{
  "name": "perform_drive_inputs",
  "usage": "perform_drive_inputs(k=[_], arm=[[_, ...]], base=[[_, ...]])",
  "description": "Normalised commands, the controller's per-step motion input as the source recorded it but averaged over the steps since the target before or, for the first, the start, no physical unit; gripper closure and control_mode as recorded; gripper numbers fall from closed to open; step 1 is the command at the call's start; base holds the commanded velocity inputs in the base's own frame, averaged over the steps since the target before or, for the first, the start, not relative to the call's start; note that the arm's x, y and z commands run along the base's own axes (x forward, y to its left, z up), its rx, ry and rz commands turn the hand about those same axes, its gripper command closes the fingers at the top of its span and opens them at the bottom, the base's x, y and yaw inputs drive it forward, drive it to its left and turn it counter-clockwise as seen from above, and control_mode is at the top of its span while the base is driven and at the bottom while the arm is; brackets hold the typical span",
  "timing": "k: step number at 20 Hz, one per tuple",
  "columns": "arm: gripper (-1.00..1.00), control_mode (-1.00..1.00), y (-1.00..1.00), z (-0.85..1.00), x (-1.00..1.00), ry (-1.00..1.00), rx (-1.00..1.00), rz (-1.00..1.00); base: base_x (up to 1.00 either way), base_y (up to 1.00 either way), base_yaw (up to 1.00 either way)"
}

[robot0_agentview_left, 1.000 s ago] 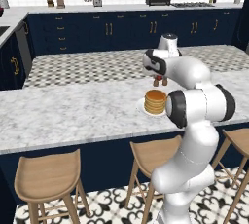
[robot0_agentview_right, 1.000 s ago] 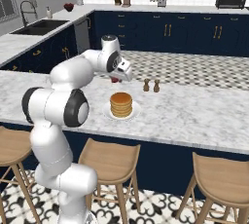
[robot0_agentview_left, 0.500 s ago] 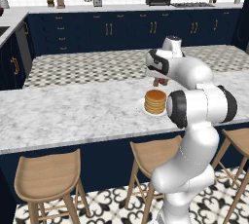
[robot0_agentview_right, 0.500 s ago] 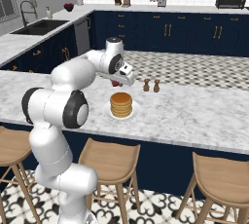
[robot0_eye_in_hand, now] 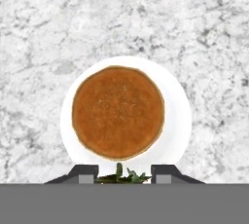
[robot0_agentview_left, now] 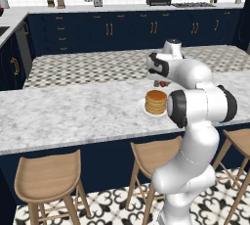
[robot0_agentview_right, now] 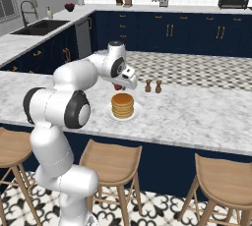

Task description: Take the strawberry from the fridge and place it on top of the pancake, located on the dining counter.

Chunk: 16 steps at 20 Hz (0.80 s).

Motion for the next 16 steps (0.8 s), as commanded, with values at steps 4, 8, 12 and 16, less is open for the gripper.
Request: perform_drive_inputs(k=[4,8,12,16], arm=[[1.00,-1.00,-0.01,-0.29,0.27,0.00,-0.05,0.03],[1.00,-1.00,0.00,-0.32,0.08,0.05,-0.02,0.02],[1.00,-1.00,0.00,-0.09,0.05,0.00,0.00,0.01],[1.00,-1.00,0.00,-0.17,0.05,0.00,0.00,0.01]], base=[[0.00,0.00,0.00],[0.00,0.00,0.00],[0.00,0.00,0.00],[0.00,0.00,0.00]])
